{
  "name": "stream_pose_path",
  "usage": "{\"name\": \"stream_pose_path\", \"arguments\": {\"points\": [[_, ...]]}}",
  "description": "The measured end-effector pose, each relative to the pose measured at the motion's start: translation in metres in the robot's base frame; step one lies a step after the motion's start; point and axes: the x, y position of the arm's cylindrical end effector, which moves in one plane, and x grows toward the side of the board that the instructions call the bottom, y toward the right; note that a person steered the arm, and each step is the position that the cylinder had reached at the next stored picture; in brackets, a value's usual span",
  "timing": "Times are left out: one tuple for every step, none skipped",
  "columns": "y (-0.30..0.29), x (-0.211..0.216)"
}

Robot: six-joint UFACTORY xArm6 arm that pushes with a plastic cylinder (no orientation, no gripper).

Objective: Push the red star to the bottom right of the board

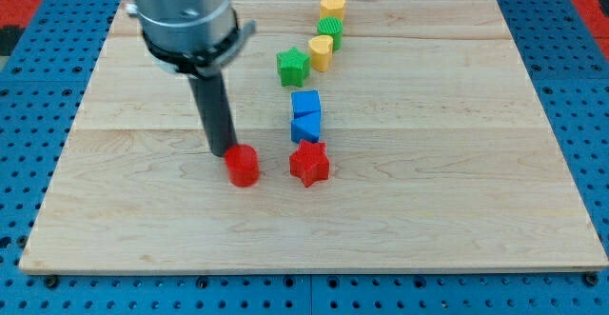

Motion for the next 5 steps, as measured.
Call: {"name": "stream_pose_path", "arguments": {"points": [[-0.015, 0.005], [0.002, 0.007], [0.091, 0.012], [0.16, 0.022], [0.174, 0.023]]}}
